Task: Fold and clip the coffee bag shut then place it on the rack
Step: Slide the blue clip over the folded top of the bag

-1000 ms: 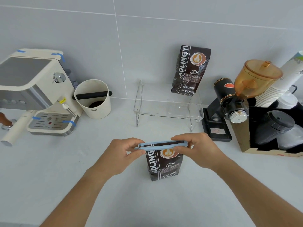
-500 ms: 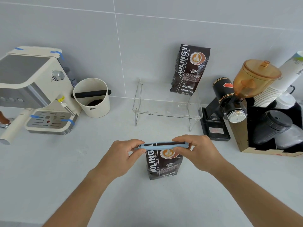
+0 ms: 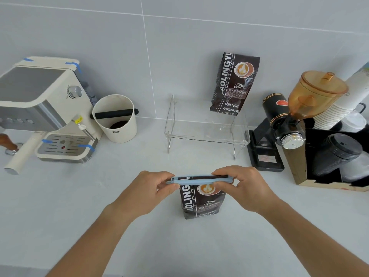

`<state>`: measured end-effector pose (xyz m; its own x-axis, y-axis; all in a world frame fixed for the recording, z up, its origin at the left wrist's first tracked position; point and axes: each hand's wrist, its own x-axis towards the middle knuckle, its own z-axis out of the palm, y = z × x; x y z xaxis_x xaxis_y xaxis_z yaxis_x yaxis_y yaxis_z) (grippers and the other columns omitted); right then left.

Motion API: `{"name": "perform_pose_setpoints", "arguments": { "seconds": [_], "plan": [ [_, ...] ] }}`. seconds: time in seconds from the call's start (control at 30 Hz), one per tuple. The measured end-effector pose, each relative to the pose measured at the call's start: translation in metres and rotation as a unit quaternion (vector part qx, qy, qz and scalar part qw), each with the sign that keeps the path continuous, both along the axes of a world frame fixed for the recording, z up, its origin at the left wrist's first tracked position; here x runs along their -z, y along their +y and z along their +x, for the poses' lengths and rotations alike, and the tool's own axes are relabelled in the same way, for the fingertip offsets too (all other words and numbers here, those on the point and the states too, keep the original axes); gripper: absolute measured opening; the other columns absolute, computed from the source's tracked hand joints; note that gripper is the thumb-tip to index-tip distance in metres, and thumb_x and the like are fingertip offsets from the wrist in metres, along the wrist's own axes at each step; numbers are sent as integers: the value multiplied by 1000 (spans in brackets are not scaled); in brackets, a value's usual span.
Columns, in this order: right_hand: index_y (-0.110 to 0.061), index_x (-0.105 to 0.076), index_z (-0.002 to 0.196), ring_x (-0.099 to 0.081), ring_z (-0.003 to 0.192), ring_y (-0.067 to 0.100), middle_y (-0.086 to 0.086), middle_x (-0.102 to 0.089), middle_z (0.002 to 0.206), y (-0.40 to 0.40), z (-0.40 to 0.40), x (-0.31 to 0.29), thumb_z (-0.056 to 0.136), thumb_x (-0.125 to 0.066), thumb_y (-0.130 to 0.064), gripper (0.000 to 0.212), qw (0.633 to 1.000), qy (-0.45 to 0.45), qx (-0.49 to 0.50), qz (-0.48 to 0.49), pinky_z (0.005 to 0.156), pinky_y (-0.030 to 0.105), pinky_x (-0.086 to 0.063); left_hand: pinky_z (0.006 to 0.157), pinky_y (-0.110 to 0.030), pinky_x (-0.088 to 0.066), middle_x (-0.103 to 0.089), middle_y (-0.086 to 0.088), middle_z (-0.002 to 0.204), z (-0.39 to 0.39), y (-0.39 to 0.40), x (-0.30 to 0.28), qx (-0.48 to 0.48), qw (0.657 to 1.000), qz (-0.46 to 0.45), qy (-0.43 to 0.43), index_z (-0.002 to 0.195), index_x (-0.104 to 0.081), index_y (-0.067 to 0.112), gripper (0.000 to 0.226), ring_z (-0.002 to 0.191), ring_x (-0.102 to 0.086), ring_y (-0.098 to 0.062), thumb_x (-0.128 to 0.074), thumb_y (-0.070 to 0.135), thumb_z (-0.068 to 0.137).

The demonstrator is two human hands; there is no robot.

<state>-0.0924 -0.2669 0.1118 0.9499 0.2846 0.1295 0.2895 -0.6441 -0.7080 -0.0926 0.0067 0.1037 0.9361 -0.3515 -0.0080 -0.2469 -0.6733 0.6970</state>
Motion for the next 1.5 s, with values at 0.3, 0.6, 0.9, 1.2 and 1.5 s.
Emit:
{"name": "perform_pose_setpoints", "arguments": {
  "seconds": [0.3, 0.6, 0.9, 1.2, 1.5],
  "plan": [
    [-25, -72, 100, -65, 75, 18, 1, -74, 84, -1, 1, -1, 78, -76, -24, 22, 1000, -11, -15, -1, 59, 16, -47, 54, -20, -32, -41, 13, 66, 7, 3, 4, 75, 991, 87, -62, 75, -43, 29, 25, 60, -40, -6, -41, 49, 89],
    [-21, -75, 99, -64, 77, 18, -1, -75, 86, 0, -2, 3, 76, -78, -21, 24, 999, -28, 11, 14, 56, 5, -40, 53, -15, -30, -39, 12, 61, 6, -4, 7, 55, 993, 43, -96, 72, -49, 17, 34, 58, -38, -7, -41, 47, 88],
    [-20, -76, 98, -63, 74, 20, -8, -74, 82, -1, 1, 3, 72, -81, -20, 27, 999, -5, 24, 35, 56, 6, -41, 58, -32, -46, -51, 8, 64, 3, -4, 8, 24, 997, 18, -70, 82, -58, 24, 29, 64, -48, -15, -43, 48, 88],
    [-25, -74, 99, -58, 72, 5, -21, -69, 78, -6, 6, -7, 73, -80, -24, 27, 997, 72, 26, 13, 64, 11, -47, 70, -5, -37, -61, 23, 84, 11, -25, -1, 29, 997, -45, -58, 106, -67, 25, 21, 82, -53, 7, -64, 31, 87],
    [-23, -74, 97, -55, 75, 12, -28, -62, 92, -10, 7, -2, 79, -75, -25, 18, 999, 44, 20, -3, 56, 8, -42, 70, -17, -43, -63, 9, 83, 18, -27, 5, 51, 995, -42, -77, 99, -64, 23, 18, 78, -54, -8, -55, 35, 88]
  ]
}}
